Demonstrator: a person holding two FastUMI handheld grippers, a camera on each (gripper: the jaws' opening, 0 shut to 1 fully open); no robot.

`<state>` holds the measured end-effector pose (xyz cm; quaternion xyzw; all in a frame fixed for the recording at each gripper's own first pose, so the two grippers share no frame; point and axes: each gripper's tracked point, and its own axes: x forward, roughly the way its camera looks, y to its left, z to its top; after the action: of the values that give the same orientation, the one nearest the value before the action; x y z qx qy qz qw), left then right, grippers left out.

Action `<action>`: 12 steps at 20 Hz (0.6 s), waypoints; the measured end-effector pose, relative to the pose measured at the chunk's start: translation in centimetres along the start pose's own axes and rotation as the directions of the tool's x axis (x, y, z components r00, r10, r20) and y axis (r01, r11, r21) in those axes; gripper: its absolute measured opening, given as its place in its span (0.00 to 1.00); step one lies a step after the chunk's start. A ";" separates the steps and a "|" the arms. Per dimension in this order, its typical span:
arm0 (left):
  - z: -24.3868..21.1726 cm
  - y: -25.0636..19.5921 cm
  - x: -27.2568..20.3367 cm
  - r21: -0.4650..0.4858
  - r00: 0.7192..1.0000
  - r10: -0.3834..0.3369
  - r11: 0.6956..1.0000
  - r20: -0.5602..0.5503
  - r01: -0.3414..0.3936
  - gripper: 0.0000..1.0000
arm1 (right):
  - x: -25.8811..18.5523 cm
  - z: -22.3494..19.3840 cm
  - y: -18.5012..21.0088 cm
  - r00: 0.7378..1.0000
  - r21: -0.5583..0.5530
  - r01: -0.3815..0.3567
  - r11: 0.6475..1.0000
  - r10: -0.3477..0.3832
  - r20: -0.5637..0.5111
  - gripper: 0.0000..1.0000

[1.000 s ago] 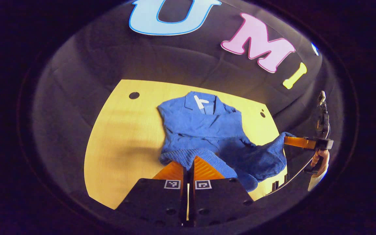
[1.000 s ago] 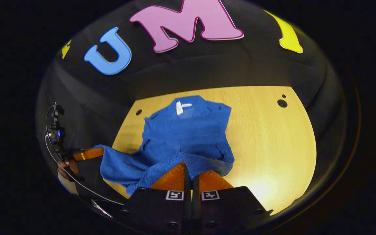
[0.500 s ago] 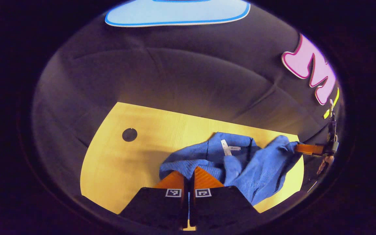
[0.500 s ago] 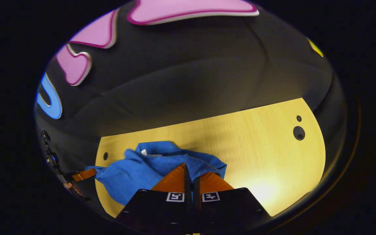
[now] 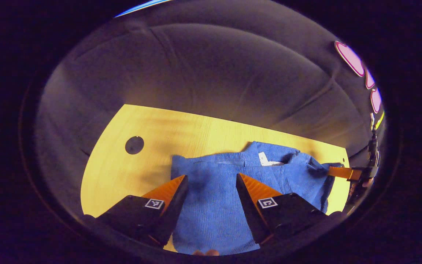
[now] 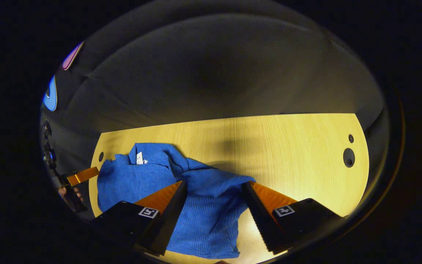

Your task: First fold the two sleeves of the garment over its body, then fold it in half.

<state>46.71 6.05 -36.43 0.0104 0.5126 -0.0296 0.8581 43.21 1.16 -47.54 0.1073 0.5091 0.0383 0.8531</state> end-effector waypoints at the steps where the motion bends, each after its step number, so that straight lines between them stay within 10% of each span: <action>1: 0.5 0.0 -0.6 0.009 1.000 0.011 1.000 0.018 -0.011 0.76 | -0.7 0.6 0.2 1.000 0.003 0.000 1.000 0.000 0.021 0.98; 12: -0.3 -6.3 -16.7 0.146 0.924 -0.051 0.989 0.378 -0.005 0.77 | -17.6 3.1 5.0 0.916 -0.274 0.048 0.961 0.067 0.397 0.99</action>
<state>38.14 0.47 -21.78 0.0601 0.3330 -0.0782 0.9378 37.70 2.48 -29.83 -0.0053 0.3120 0.0906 0.9457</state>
